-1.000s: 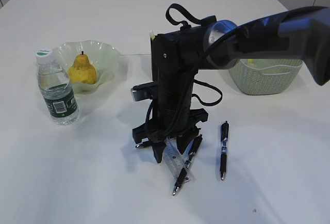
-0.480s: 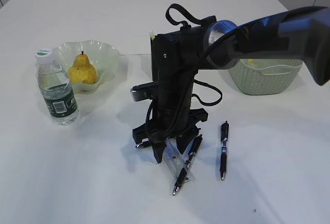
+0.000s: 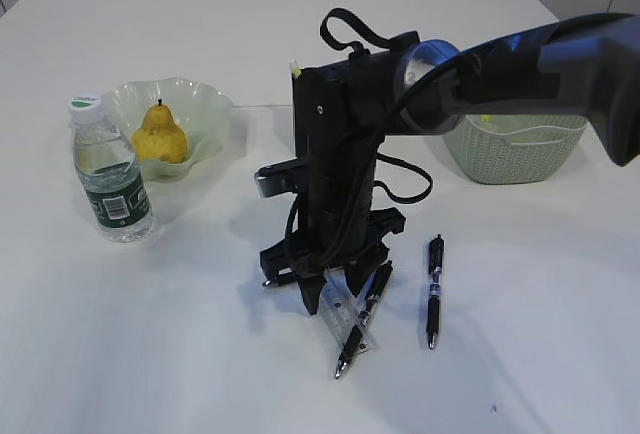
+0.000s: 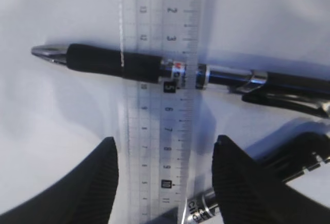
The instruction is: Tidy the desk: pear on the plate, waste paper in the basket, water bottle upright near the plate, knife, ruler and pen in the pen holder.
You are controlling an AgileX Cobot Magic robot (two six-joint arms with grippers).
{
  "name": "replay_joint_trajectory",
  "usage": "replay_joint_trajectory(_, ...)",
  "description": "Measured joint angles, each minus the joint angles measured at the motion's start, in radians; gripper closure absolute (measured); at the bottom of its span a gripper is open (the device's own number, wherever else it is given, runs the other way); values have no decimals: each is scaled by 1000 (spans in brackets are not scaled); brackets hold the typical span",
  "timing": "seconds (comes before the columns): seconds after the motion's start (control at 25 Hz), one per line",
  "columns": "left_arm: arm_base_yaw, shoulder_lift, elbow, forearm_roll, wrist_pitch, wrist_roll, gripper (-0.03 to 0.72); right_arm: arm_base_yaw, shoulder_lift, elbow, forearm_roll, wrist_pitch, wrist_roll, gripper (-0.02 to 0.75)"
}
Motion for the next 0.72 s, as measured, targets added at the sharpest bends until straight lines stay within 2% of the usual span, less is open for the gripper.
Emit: replay_joint_trajectory(0.72, 0, 0, 0, 0, 0, 0, 161, 0, 0, 0, -2, -24, -2, 279)
